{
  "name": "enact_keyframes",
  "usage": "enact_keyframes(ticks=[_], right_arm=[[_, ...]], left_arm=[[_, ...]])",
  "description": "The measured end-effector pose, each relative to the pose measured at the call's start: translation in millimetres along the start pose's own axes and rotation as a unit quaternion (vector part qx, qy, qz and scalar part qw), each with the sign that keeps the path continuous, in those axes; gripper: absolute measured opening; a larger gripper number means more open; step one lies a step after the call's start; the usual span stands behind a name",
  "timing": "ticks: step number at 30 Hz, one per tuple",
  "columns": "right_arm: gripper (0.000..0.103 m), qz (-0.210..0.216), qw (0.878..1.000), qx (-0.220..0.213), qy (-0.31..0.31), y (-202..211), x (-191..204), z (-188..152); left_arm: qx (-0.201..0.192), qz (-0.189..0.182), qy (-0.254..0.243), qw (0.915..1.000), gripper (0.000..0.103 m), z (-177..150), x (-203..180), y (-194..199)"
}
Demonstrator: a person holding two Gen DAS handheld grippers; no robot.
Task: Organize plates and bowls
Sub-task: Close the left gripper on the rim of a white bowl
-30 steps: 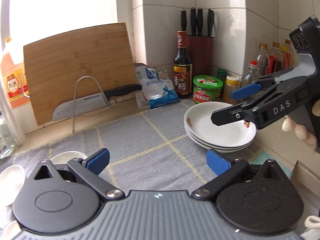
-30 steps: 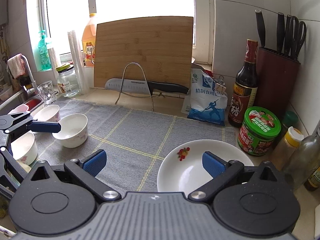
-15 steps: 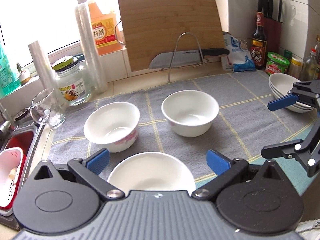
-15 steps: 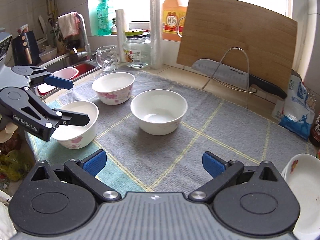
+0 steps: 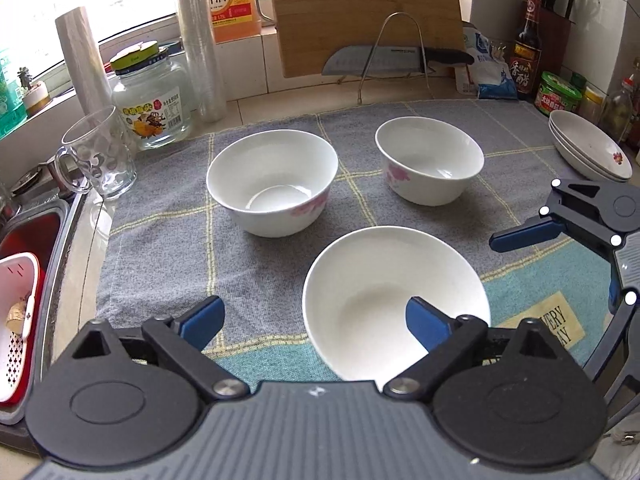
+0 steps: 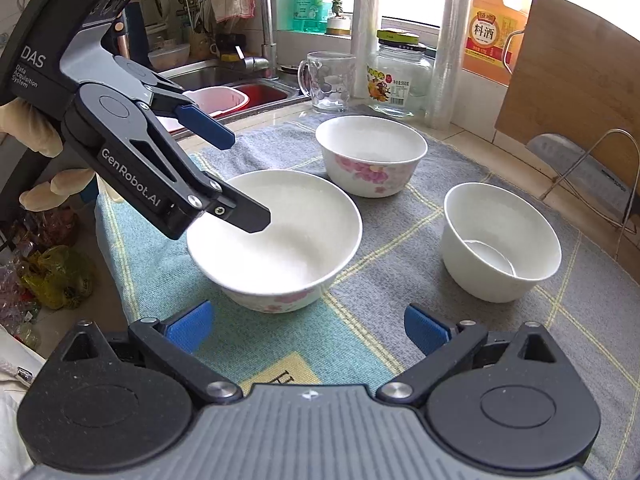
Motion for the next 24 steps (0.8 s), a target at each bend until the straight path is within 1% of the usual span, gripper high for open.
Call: enact_keyframes(ticks=[1,3,4,6,8,10,14,17,21,24], right_arm=[[0.102,-0.001,1.0,-0.001,0.003,-2.4,2.4,2.3],[0.101,-0.003,1.0,0.0,0.005,-7.3,6.1,5.8],[0.101,-0.003,1.0,-0.001,0.005,-8.7,7.3,6.8],[0.098,-0.003,1.0,0.0,0.008,-11.5,10.0,8.1],[0.093,-0.004,1.0,0.001,0.012,-13.3,12.5,8.9],[0.089,-0.004,1.0,0.002,0.017,-14.6,14.6,10.0],[0.088,-0.006,1.0,0.001,0.022,-14.3,15.9,11.4],[0.084,0.001,1.0,0.001,0.022,-14.7,15.2,12.0],[0.083,0.002,1.0,0.001,0.021,-14.7,15.3,11.6],[0.083,0.002,1.0,0.002,0.019,-14.9,15.0,12.6]], left_arm=[[0.003,-0.003,-0.002,1.0,0.089,0.3,0.3,-1.4],[0.011,-0.015,-0.005,0.9998,0.085,1.1,2.2,-5.5],[0.015,-0.023,-0.007,0.9996,0.081,1.7,2.9,-7.5],[0.019,-0.032,-0.011,0.9992,0.076,2.2,2.8,-9.3],[0.023,-0.036,-0.018,0.9989,0.072,3.3,2.6,-11.5],[0.026,-0.044,-0.021,0.9985,0.063,4.6,2.9,-12.9],[0.027,-0.056,-0.025,0.9978,0.061,7.0,2.7,-13.7],[0.03,-0.061,-0.028,0.9973,0.057,8.0,2.0,-15.2],[0.035,-0.074,-0.031,0.9962,0.052,9.2,0.9,-17.6],[0.035,-0.071,-0.032,0.9963,0.052,9.6,-0.1,-17.8]])
Point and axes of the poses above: each gripper's, at about its wrist camera, not at the fingertips, and y roughly against the way its jaws point, x to its left, z to its top, the point moved 1 cm from there along -y, roughly the way its jaws point, and after that the axes turned 11 degrees about x, right-handed, at the moved point
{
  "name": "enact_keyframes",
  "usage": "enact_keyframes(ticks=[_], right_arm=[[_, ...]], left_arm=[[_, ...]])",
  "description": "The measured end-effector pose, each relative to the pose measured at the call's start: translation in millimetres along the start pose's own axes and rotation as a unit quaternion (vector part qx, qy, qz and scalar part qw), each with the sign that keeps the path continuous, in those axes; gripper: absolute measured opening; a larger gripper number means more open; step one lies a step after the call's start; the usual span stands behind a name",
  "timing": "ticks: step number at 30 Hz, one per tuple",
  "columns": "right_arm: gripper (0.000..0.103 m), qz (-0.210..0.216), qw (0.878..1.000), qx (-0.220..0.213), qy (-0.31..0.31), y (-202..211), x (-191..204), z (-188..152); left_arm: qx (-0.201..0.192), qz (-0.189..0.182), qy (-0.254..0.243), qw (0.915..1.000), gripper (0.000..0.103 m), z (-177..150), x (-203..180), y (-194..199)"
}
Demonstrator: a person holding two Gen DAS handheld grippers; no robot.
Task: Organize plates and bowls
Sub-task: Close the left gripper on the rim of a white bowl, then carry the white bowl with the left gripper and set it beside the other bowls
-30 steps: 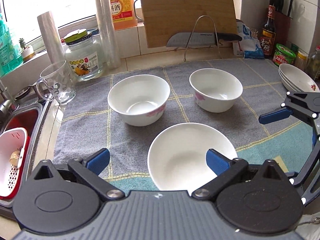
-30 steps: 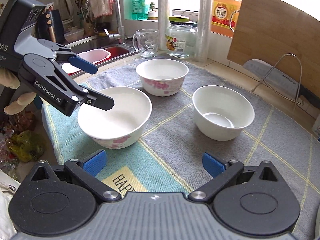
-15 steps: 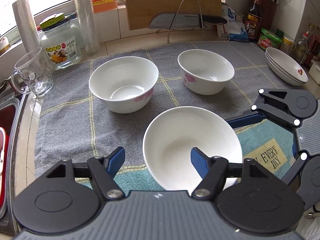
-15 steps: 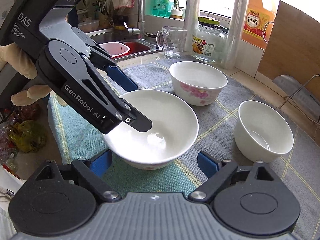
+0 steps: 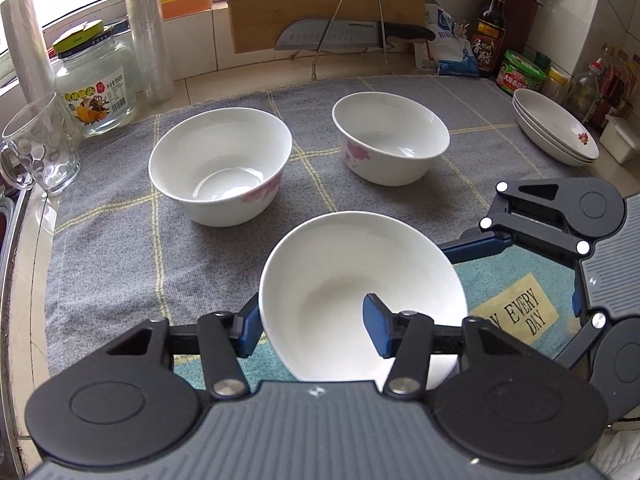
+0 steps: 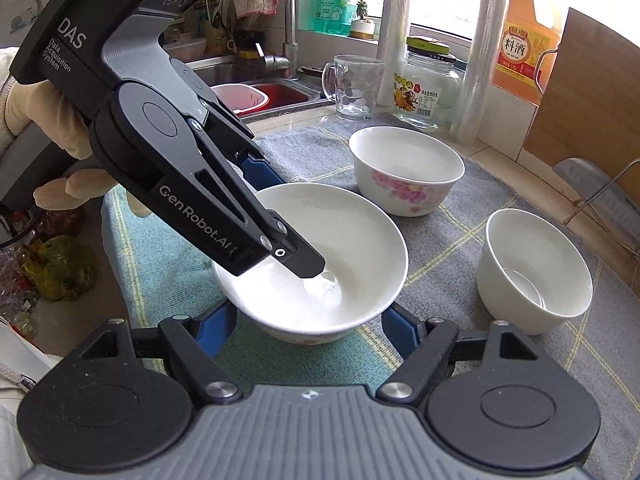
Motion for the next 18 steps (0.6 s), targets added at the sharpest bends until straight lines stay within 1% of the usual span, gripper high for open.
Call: enact_keyframes(ticks=[8,13,18], right_arm=[[0.083,-0.003,1.0,0.0,-0.005,11.9,-3.1,-2.8],[0.083,-0.012,1.0,0.002,-0.014,26.3,-10.9,-13.3],[0.083,-0.032,0.999,0.012,-0.028,41.2,-24.0,-31.1]], left_arm=[[-0.003,-0.005,-0.009,0.9999,0.052,3.2,-9.1,5.6],[-0.009,-0.022,-0.018,0.9996,0.052,10.6,-24.8,4.4],[-0.013,-0.042,-0.041,0.9982,0.052,22.5,-48.8,-3.0]])
Point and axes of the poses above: each gripper's, at about its wrist camera, not at the fingertips, and y roughly against the way its jaws point, x to its left, z to its top, the point moved 1 cm from there along -y, roughly the way its jaws point, and after that the axes turned 11 degrees about x, right-handed, at the moved point
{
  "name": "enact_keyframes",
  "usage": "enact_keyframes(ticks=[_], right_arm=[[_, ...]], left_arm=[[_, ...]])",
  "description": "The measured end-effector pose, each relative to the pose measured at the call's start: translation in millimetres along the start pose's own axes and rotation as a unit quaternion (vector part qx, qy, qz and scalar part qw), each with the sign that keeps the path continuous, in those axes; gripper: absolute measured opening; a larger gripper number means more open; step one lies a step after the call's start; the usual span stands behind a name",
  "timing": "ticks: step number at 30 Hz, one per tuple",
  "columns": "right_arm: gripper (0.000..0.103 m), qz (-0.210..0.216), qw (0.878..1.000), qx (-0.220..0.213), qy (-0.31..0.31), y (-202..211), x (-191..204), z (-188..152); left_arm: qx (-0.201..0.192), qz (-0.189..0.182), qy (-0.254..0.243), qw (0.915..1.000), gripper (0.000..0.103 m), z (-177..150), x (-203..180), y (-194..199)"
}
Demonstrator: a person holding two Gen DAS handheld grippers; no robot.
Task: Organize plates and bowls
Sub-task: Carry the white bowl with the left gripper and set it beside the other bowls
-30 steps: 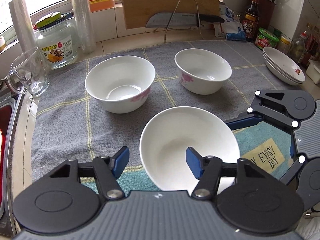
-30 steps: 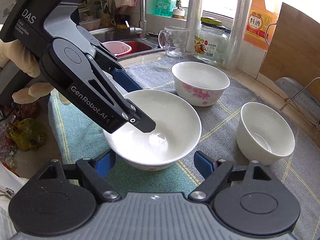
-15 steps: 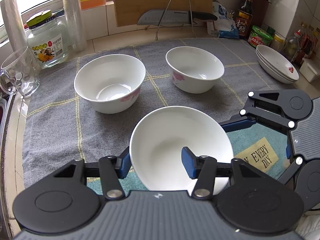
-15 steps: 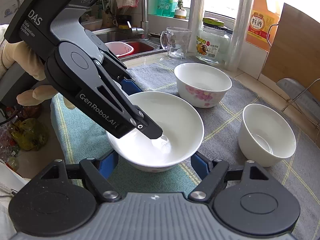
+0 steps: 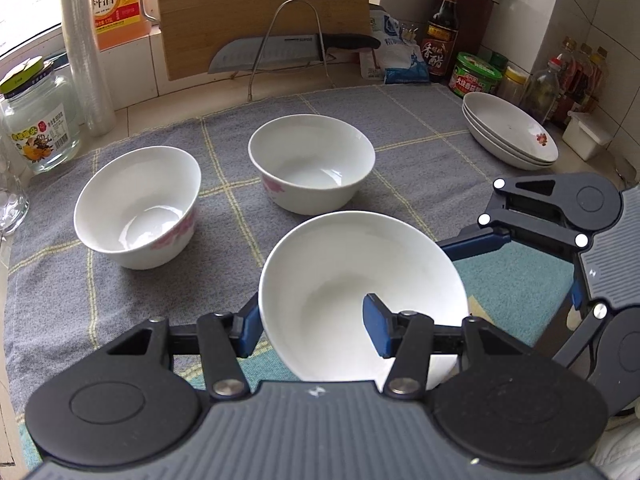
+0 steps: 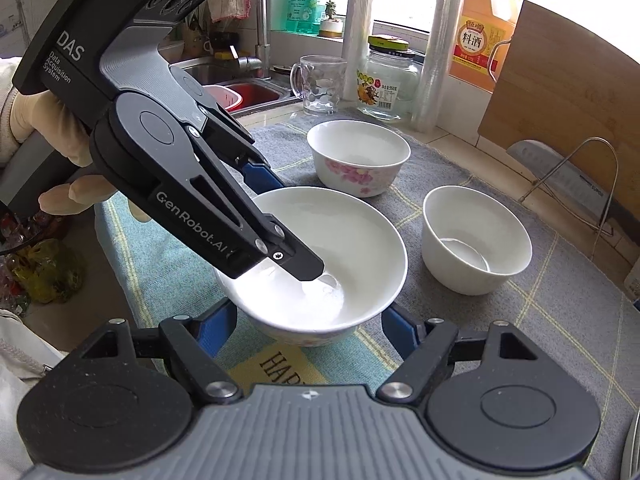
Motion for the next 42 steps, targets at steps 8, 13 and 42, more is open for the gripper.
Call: enact_keyframes(ticks=[8,13,42], right_arm=[[0.083,-0.032,0.999,0.019,-0.028,18.2,-24.2,-27.5],[0.083,-0.045,0.998,0.028,-0.045,25.5,-34.4,-41.3],[0.083,-0.043,0.995,0.047,-0.076,19.3,-59.7,-59.6]], left_arm=[[0.002,-0.031,-0.036,0.9989,0.052,21.4,-34.7,-21.9],[0.003,-0.046,-0.053,0.9975,0.052,32.9,-52.2,-33.5],[0.002,-0.065,-0.059,0.9962,0.063,50.1,-68.7,-56.7]])
Point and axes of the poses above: each gripper's, at about its wrist camera, not at the fingertips, and y roughly against the way its jaws point, x to its left, z to its top, the point moved 1 cm from there along -y, roughly the way its jaws point, and after that the axes turned 11 degrees about x, right-handed, at the moved point
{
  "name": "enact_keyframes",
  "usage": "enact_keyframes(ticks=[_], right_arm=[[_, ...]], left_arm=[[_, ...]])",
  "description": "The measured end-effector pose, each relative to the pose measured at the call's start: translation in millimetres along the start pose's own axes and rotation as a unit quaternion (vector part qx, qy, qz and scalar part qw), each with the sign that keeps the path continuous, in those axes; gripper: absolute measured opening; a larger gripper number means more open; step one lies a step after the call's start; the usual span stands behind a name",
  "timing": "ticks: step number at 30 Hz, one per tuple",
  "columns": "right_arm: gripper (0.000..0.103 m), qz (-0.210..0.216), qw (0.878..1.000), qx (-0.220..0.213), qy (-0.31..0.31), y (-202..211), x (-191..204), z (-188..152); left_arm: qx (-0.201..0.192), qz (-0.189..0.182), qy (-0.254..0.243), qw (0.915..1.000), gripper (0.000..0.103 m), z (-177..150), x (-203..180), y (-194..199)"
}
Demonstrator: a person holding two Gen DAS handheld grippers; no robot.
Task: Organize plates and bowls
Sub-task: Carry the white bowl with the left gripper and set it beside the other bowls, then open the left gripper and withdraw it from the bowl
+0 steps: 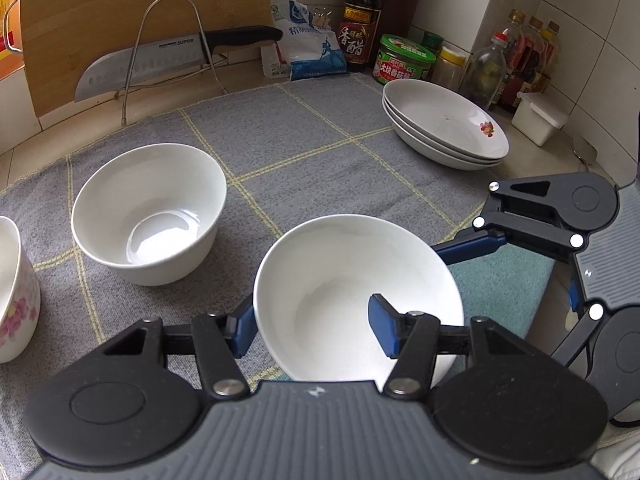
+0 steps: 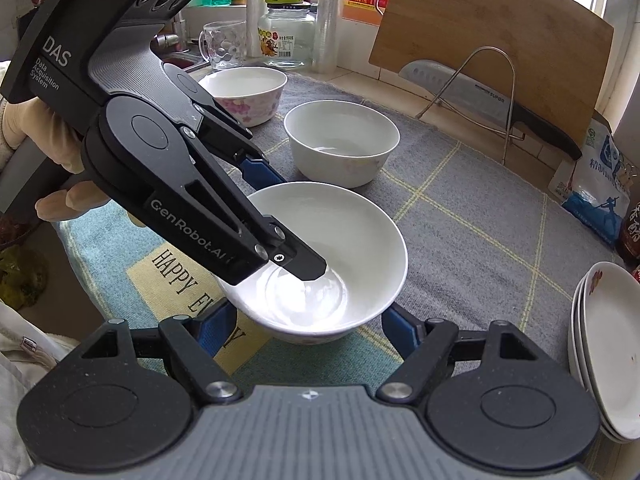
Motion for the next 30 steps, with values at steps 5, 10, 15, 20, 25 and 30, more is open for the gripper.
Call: enact_keyframes(ticks=[5,10,15,20,25,30], right_arm=[[0.103,0.004,1.0,-0.01,0.003,5.2,-1.8,-1.5],[0.103,0.005,1.0,-0.012,-0.003,11.7,-8.0,-1.0],[0.103,0.007,1.0,-0.026,-0.005,22.0,-16.3,6.4],[0.103,0.005,0.999,-0.042,-0.005,27.7,-24.7,19.3],[0.103,0.008,0.999,-0.052,-0.012,26.3,-37.0,36.3],[0.103,0.012,0.999,-0.051,-0.013,19.2,-44.0,49.8]], left_arm=[[-0.029,0.028,-0.015,0.9991,0.086,-0.1,-3.6,11.8],[-0.046,0.056,-0.013,0.9973,0.09,-1.5,0.4,25.9],[-0.067,0.088,-0.002,0.9939,0.095,-5.2,8.9,39.7],[-0.075,0.127,0.009,0.9891,0.095,-6.8,21.6,41.2],[-0.081,0.148,0.025,0.9854,0.095,-8.5,34.8,37.2],[-0.09,0.17,0.024,0.981,0.095,-8.7,40.8,29.5]])
Point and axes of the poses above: each gripper's, at about its wrist camera, not at the fingertips, and y roughly against the way its jaws point, x to its left, z to its top, the point moved 1 cm from there along -y, roughly the way its jaws point, and after that the axes turned 11 degrees about x, right-handed, at the moved point
